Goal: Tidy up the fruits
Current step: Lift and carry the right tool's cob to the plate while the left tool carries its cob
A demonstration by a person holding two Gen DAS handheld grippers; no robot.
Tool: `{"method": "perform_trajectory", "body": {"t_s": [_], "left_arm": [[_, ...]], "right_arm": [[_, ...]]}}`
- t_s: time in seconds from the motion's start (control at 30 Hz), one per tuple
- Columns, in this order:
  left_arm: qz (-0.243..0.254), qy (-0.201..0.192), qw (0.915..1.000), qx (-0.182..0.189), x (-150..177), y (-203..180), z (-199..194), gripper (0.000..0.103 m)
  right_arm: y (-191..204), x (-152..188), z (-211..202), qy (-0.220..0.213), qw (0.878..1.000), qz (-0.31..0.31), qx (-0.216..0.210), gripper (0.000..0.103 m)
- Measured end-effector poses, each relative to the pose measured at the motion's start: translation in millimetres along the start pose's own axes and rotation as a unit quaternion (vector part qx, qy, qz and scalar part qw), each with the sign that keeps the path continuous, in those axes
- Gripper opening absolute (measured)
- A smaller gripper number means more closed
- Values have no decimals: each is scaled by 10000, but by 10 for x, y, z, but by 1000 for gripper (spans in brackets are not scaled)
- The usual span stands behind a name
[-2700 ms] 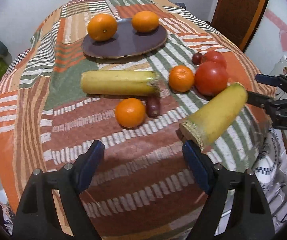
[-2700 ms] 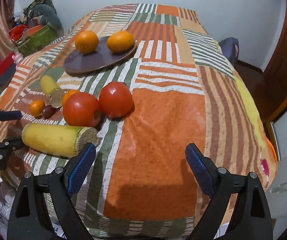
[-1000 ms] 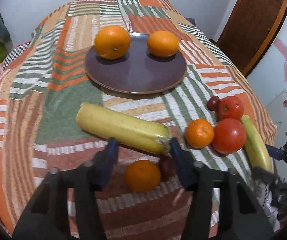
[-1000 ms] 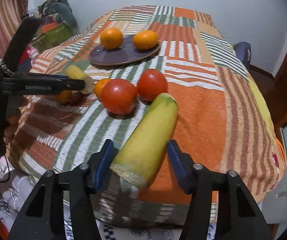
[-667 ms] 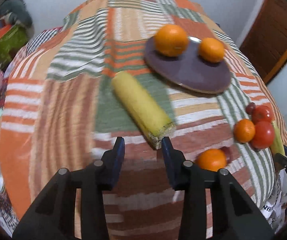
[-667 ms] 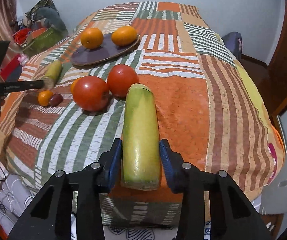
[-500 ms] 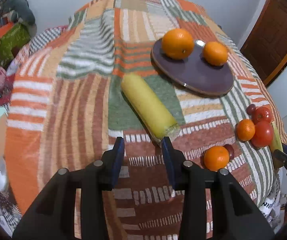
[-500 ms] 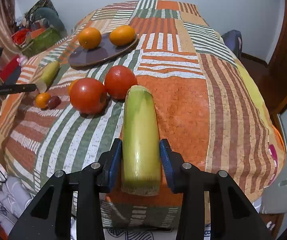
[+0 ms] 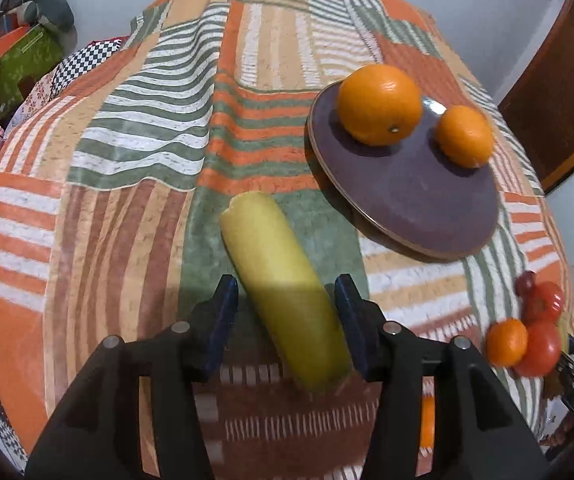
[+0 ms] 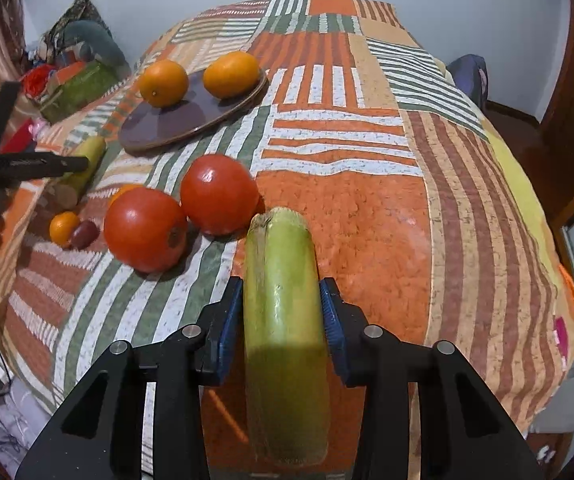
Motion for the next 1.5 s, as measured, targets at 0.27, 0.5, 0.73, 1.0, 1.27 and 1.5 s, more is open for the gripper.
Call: {"method": "perform_trajectory", "body": {"t_s": [0.27, 0.5, 0.73, 1.0, 1.27, 1.5], "left_arm": [[42, -30, 10000, -65, -95, 44, 135, 49], [142, -278, 9994, 151, -26, -37, -121, 40], [626, -817, 9947, 80, -92, -265, -619, 37], [816, -1216, 9891, 132, -269, -429, -899, 37], [1029, -1178, 9872, 310, -470, -605, -799, 37], [1230, -957, 9865, 507, -618, -737, -474, 37]], "right_arm": [[-9, -73, -95, -238, 9997, 19, 17, 34], [36, -309, -296, -685, 9976, -19, -78, 34], [191, -543, -411, -966, 9949, -271, -93, 34], [443, -847, -544, -1341, 9895, -495, -204, 34], [790, -1119, -388, -1328, 9870, -741, -515, 34], [1092, -1220, -43, -1046, 9876, -974, -653, 34]]}}
Point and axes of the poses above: each gripper's, at about its wrist camera, not at the fingertips, and z roughly the way its jaws point, y to its left, x to its underside, the point moved 4 cm from there along z, roughly the way its jaws point, and after that the axes turned 15 degrees about z, right-handed, at the moved point
